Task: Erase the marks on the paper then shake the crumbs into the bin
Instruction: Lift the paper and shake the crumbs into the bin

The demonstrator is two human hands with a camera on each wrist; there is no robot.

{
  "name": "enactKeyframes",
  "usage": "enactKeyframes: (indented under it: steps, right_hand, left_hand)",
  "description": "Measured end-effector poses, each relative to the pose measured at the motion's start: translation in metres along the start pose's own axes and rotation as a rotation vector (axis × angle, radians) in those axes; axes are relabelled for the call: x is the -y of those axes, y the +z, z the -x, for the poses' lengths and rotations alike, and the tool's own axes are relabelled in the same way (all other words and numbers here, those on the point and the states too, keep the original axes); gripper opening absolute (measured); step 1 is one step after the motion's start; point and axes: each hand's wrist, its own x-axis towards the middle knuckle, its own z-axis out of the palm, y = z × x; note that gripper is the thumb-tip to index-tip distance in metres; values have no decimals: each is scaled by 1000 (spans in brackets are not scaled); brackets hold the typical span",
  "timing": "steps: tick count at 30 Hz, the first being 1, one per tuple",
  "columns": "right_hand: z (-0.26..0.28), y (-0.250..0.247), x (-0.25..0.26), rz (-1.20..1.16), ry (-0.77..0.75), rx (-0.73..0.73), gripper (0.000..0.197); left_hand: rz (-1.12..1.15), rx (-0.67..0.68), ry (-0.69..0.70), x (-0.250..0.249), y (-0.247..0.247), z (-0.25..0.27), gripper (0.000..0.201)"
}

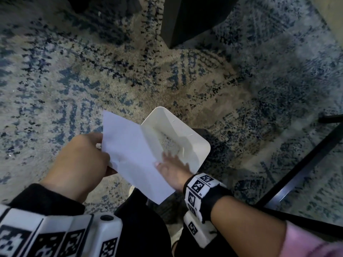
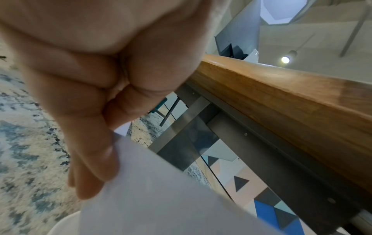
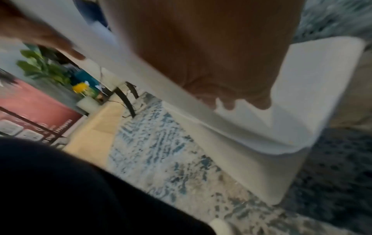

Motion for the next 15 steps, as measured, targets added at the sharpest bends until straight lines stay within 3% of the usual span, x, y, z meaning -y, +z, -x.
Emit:
enactKeyframes:
  steps: [2,3,5,6,8,11,13,15]
  right_hand:
    - [-4,-5,2,-170,-63,-104,64]
    - [-6,-3,6,-319,-185,-87,63]
    - [-6,2,14,-371,-323,54,59]
    - [-8,5,13,-334,-305,112,58]
    - [-14,0,5,-259,-97,187,59]
    - [-29,-17,-5,-50,170,73,58]
    - [-43,-25,-1,-40,100,-91,55]
    - [-51,-21,16,-139,-121,-141,59]
  left_hand:
    - [8,18,21,0,-2,2,38]
    - [21,32,24,0,-2,3,38]
    - [53,63,19,2,-3,3,36]
    - [71,67,14,4,-4,2,36]
    - [86,58,4,7,-6,0,38]
    - [90,46,-10,12,-10,-2,40]
    - [105,59,-19,14,-10,-3,43]
    - [97,70,-24,14,-10,-3,45]
